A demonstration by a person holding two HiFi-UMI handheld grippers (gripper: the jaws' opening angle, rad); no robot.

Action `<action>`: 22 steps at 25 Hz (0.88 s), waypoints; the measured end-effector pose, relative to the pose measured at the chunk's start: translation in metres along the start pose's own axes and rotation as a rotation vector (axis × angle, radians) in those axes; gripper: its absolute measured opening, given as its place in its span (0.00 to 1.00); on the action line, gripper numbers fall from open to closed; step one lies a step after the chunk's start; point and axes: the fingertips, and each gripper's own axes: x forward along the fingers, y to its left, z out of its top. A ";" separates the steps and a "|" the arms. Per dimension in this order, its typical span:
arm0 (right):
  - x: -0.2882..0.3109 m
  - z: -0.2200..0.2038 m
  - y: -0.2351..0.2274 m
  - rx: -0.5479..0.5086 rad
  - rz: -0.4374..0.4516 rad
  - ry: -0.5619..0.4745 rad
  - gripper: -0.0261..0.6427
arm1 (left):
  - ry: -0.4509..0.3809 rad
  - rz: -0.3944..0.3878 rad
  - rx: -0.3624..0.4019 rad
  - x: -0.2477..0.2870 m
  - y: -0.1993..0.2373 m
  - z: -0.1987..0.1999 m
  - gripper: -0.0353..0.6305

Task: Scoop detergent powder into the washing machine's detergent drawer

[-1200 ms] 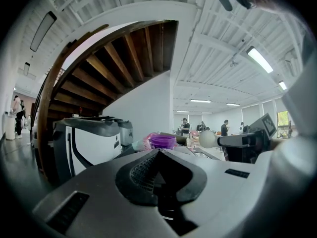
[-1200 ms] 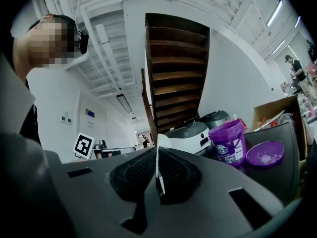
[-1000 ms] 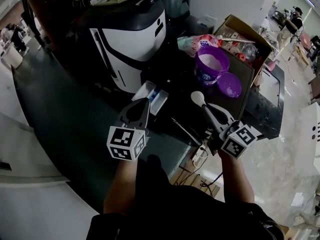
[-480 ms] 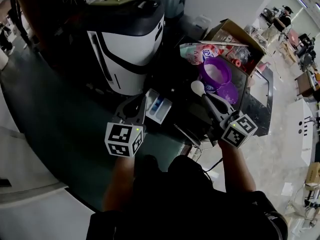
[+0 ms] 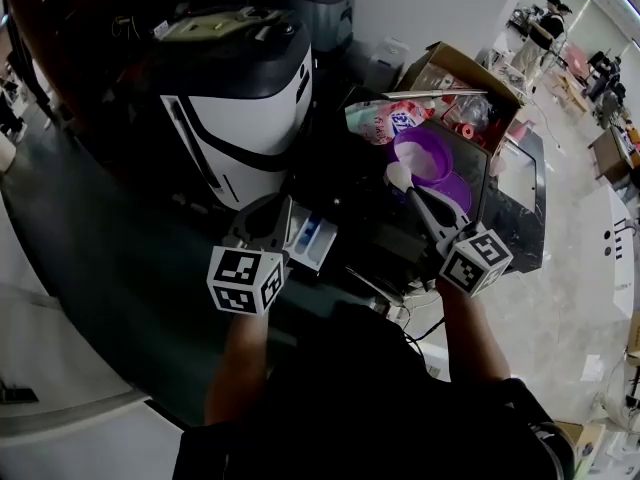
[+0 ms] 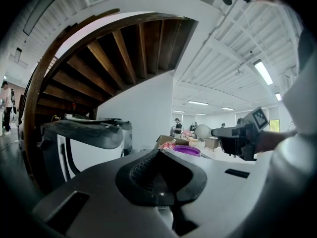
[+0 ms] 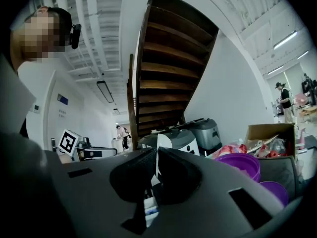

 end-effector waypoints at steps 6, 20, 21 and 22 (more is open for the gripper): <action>-0.006 0.011 -0.070 0.019 -0.071 -0.022 0.07 | 0.021 -0.039 0.015 0.054 -0.016 0.013 0.07; 0.003 -0.009 -0.194 -0.043 -0.054 0.141 0.07 | 0.065 -0.062 0.046 0.174 -0.060 0.034 0.07; 0.006 -0.012 -0.199 -0.048 -0.055 0.156 0.07 | 0.070 -0.066 0.047 0.179 -0.061 0.034 0.07; 0.007 -0.016 -0.203 -0.052 -0.058 0.171 0.07 | 0.076 -0.071 0.048 0.184 -0.062 0.033 0.07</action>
